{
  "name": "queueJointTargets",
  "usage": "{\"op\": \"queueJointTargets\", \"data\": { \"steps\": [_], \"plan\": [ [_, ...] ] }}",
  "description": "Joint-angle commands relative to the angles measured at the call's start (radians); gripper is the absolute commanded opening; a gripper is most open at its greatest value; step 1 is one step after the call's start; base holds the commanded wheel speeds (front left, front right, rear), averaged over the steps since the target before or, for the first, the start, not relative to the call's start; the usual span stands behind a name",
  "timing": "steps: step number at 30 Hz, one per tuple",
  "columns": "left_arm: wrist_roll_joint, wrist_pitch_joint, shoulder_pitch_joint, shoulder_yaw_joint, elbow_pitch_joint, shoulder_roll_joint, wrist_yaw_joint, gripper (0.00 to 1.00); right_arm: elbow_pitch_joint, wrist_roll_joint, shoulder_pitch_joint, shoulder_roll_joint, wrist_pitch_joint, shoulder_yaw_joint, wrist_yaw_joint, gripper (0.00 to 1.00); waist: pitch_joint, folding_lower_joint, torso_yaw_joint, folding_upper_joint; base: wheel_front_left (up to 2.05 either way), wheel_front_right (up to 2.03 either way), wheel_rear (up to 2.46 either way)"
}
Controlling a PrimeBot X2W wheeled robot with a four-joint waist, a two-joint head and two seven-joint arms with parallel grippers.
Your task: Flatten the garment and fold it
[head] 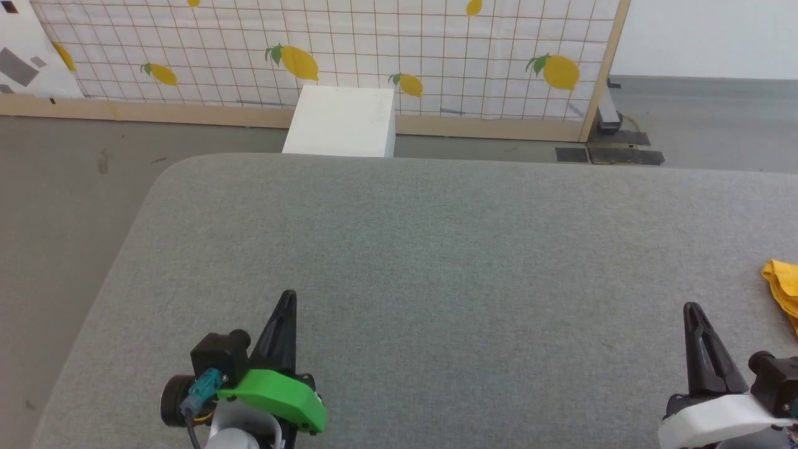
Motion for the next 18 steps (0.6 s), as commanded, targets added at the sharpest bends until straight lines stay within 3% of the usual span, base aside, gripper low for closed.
{"op": "queueJointTargets", "data": {
  "steps": [1,18],
  "plan": [
    [0.015,0.004,0.009,0.006,-0.008,0.000,0.006,0.00,-0.001,-0.007,-0.012,0.000,0.004,0.006,0.000,0.00,0.000,0.0000,-0.001,0.0000,0.00,0.00,0.00],
    [0.053,0.039,0.018,0.030,-0.042,-0.001,0.013,0.00,-0.002,-0.022,-0.027,0.001,0.025,0.029,0.000,0.00,0.006,0.0000,-0.008,0.0000,0.00,0.00,0.00]
  ]
}}
